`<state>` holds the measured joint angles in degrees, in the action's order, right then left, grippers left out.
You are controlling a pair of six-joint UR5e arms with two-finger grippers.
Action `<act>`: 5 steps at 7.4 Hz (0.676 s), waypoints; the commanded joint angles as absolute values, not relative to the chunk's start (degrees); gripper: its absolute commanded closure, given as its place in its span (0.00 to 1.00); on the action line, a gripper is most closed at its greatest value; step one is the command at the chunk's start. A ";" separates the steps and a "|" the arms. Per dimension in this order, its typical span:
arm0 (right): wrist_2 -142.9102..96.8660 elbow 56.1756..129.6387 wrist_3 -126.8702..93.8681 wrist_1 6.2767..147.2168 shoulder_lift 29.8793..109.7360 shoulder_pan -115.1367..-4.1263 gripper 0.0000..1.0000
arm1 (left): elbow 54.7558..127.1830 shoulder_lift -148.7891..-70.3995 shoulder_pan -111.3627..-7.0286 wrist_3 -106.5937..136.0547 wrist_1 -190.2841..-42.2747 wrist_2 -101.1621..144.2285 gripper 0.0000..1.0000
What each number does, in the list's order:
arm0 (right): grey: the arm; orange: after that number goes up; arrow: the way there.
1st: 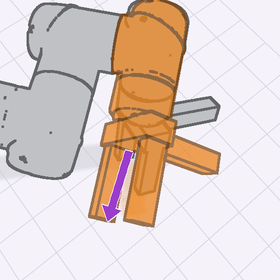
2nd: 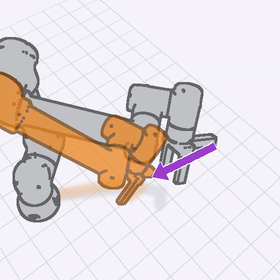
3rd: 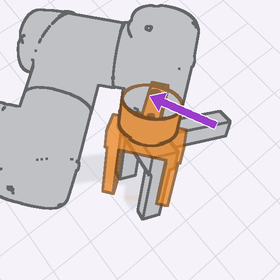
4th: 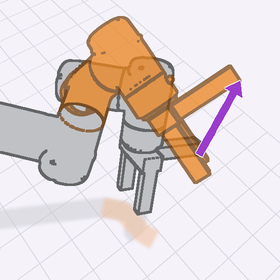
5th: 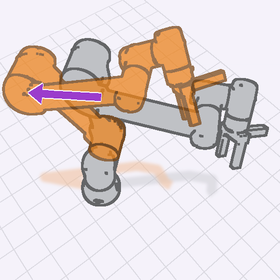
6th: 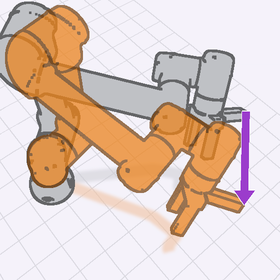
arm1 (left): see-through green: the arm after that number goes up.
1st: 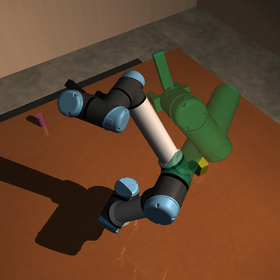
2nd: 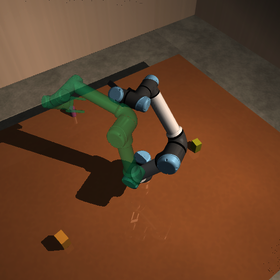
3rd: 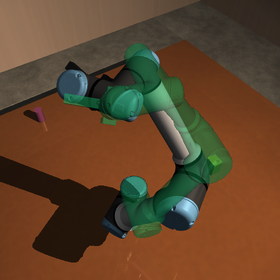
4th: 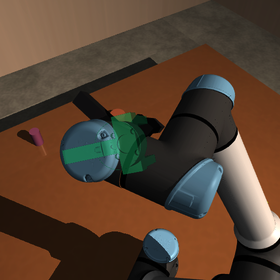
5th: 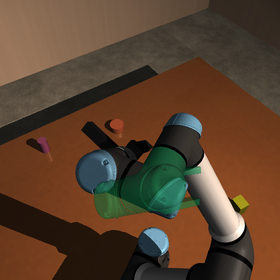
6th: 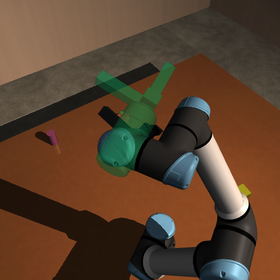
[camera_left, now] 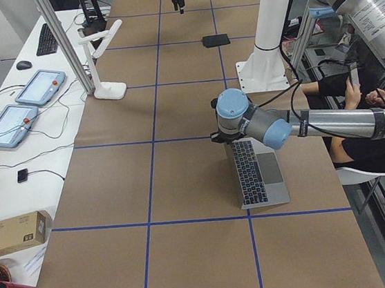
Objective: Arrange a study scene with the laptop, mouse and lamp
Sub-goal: 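Grasp the grey laptop edge with the left gripper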
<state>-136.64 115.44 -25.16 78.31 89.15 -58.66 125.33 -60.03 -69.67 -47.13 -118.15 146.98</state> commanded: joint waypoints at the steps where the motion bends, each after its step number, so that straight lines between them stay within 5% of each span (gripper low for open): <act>1: -136.14 115.40 -25.31 78.31 90.17 -59.15 0.00 | 125.16 -66.41 -69.61 -46.76 -113.86 143.99 1.00; 5: -136.14 115.40 -25.66 78.31 90.97 -60.29 0.00 | 122.70 -93.36 -67.69 -47.02 -92.34 139.51 1.00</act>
